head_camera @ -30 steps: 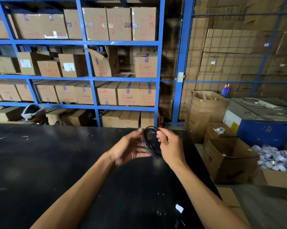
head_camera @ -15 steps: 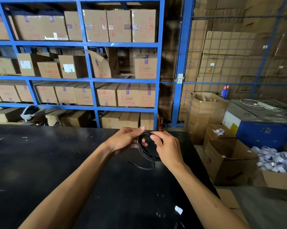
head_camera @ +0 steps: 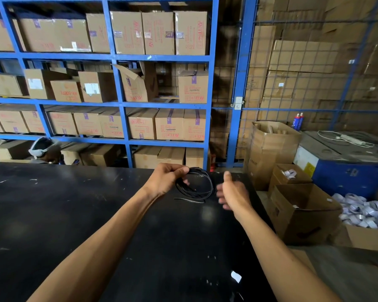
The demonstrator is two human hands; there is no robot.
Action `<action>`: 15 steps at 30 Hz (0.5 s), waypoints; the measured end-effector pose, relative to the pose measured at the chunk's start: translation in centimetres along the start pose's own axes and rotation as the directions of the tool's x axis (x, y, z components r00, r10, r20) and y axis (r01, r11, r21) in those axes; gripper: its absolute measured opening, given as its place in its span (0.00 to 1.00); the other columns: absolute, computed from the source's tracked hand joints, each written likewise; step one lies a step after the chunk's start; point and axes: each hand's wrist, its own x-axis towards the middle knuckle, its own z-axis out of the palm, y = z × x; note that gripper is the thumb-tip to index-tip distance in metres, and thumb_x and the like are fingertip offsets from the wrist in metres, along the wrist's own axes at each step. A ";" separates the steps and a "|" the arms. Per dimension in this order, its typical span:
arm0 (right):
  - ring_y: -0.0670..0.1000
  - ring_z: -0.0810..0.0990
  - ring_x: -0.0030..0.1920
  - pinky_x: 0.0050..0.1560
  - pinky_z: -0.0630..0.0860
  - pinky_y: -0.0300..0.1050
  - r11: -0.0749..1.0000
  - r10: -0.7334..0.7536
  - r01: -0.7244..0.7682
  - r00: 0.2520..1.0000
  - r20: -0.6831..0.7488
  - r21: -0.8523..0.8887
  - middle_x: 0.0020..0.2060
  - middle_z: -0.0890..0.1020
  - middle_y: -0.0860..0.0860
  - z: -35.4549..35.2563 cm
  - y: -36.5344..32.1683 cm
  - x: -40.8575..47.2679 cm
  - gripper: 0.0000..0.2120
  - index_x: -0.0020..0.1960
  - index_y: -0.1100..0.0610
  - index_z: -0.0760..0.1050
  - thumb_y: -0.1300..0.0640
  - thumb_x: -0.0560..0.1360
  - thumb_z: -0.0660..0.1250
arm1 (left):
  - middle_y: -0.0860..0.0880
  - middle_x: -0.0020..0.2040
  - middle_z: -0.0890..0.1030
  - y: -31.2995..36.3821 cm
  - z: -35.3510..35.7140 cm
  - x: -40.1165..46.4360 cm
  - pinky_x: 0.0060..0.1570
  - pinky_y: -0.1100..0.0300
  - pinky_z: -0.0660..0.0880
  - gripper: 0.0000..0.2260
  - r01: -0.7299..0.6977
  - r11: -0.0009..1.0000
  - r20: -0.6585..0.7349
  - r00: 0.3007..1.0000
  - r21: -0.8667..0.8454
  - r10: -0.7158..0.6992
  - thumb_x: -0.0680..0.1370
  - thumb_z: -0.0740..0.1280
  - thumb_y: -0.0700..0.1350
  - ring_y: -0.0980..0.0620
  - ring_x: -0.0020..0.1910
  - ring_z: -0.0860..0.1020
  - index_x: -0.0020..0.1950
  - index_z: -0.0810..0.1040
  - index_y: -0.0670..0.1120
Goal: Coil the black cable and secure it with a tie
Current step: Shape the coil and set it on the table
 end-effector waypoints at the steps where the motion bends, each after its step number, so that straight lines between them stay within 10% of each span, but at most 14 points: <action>1: 0.52 0.83 0.40 0.40 0.78 0.46 0.986 0.162 -0.165 0.977 0.138 0.014 0.42 0.86 0.56 -0.2 0.5 0.2 0.33 0.54 0.62 0.80 0.35 0.82 0.51 | 0.42 0.35 0.83 0.0 0.0 0.2 0.54 0.53 0.78 0.11 -0.005 0.999 0.010 1.000 -0.044 0.005 0.80 0.67 0.41 0.44 0.41 0.82 0.40 0.84 0.40; 4: 0.60 0.87 0.48 0.43 0.84 0.51 0.890 0.316 -0.429 0.825 0.469 0.154 0.46 0.87 0.64 -0.2 2.3 0.3 0.27 0.60 0.69 0.77 0.44 0.84 0.58 | 0.40 0.34 0.81 -0.1 0.5 0.5 0.49 0.54 0.79 0.13 0.000 0.992 0.050 0.999 -0.124 0.007 0.80 0.66 0.40 0.43 0.38 0.81 0.37 0.82 0.39; 6: 0.60 0.86 0.49 0.41 0.84 0.51 0.825 0.211 -0.414 0.858 0.468 0.386 0.48 0.87 0.65 -0.1 2.6 0.5 0.12 0.60 0.70 0.77 0.63 0.81 0.63 | 0.40 0.34 0.80 -0.2 0.9 0.4 0.44 0.58 0.79 0.13 0.032 0.986 0.084 0.996 -0.166 -0.018 0.81 0.66 0.39 0.46 0.36 0.80 0.36 0.80 0.38; 15: 0.57 0.87 0.51 0.50 0.81 0.49 0.901 -0.223 0.071 0.922 0.317 0.427 0.47 0.89 0.55 -0.9 0.9 0.5 0.14 0.59 0.54 0.82 0.65 0.80 0.62 | 0.41 0.31 0.76 -0.5 0.7 0.4 0.38 0.58 0.79 0.15 0.157 0.936 0.090 0.987 -0.315 -0.135 0.81 0.65 0.36 0.47 0.31 0.78 0.34 0.76 0.37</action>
